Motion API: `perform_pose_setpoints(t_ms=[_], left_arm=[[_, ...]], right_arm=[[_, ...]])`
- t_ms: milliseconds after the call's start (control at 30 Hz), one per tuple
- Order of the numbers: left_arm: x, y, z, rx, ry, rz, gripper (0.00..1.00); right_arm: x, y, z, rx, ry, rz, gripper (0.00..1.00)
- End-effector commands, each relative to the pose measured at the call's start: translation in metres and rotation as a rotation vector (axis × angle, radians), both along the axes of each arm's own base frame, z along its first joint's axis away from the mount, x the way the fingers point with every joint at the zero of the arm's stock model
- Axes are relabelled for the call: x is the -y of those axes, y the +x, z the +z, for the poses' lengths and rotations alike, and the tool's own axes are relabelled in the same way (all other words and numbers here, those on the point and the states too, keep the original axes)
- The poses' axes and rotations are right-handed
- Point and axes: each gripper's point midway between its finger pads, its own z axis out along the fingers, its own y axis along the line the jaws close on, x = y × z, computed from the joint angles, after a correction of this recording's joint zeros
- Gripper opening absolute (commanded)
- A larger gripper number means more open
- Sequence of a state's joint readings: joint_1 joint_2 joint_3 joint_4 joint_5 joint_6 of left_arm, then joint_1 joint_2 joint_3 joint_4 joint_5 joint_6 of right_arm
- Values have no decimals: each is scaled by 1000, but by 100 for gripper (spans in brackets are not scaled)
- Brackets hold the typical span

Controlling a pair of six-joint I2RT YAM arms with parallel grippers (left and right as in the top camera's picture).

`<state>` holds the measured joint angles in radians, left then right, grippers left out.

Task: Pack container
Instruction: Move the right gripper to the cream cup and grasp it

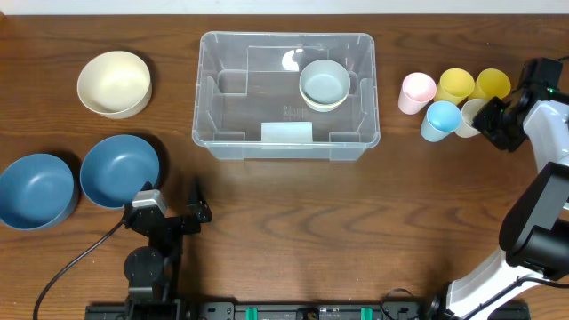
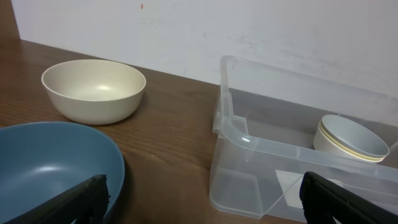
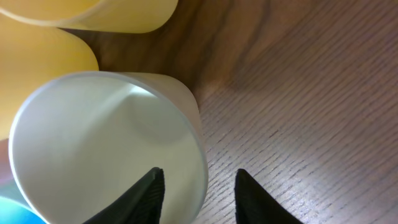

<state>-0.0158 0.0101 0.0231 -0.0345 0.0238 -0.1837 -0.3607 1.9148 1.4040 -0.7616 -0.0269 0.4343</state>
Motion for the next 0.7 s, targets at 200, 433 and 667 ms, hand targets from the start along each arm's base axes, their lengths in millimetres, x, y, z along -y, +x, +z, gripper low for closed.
perform_pose_setpoints(t_ms=[200,433,667], left_arm=[[-3,-1,-17,-50,0,13,98],[-3,-1,-17,-50,0,13,98],[-3,-1,-17,-50,0,13,98]], right_arm=[[7,-6,-1,-30,-55,-11,8],[6,-14,-2,-62,-44,-14,1],[7,-38,22,-103,-24,-51,1]])
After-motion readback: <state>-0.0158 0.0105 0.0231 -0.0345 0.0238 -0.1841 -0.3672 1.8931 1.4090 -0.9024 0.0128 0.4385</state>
